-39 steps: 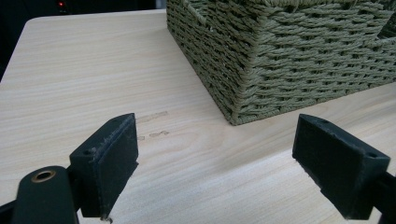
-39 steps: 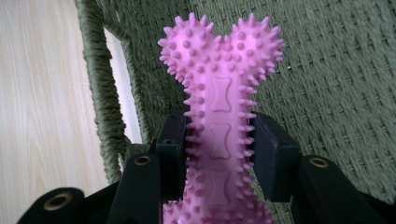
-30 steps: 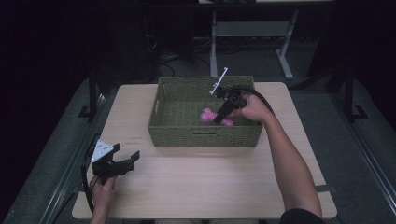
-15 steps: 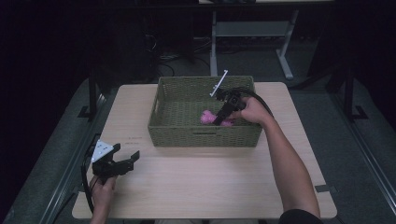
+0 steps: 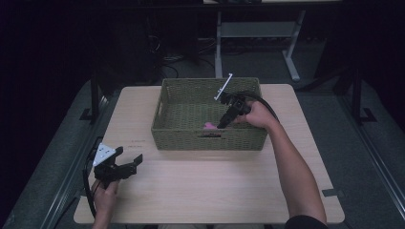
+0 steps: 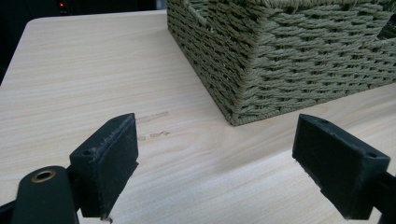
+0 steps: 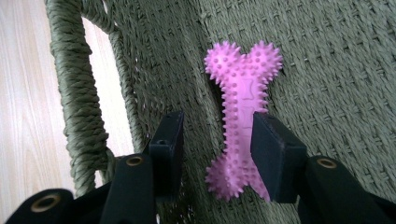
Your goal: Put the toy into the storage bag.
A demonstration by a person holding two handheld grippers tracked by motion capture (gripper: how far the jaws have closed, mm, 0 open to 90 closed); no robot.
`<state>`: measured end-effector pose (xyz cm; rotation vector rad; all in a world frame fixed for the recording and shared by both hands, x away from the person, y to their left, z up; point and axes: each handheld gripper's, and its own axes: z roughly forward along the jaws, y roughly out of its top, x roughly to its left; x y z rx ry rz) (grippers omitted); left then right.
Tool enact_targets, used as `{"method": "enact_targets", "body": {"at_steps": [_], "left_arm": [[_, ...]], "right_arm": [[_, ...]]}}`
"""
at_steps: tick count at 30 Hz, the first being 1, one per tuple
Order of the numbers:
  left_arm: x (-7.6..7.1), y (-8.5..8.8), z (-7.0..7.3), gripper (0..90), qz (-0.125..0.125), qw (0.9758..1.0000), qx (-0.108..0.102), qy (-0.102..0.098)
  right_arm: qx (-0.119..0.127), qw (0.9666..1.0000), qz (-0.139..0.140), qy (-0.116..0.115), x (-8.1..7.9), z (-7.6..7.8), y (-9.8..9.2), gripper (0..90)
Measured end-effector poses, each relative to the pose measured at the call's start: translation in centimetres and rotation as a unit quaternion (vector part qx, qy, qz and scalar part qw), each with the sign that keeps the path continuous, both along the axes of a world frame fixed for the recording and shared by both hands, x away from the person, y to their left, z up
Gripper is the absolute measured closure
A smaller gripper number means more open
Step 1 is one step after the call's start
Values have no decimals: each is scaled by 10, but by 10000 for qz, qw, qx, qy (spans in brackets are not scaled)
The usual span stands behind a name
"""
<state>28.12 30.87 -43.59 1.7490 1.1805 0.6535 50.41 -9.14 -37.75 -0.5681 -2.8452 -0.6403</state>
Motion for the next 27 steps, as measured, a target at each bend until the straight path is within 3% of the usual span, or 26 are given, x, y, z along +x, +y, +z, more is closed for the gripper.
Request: {"method": "enact_targets", "body": {"at_steps": [12, 27], "left_arm": [[-1, 0, 1, 139, -11, 10000, -2, -13], [0, -2, 0, 139, -17, 10000, -6, -7]], "right_arm": [[35, 9998, -91, -161, -3, 10, -2, 516], [155, 9987, -310, -364, -13, 34, -15, 453]]}}
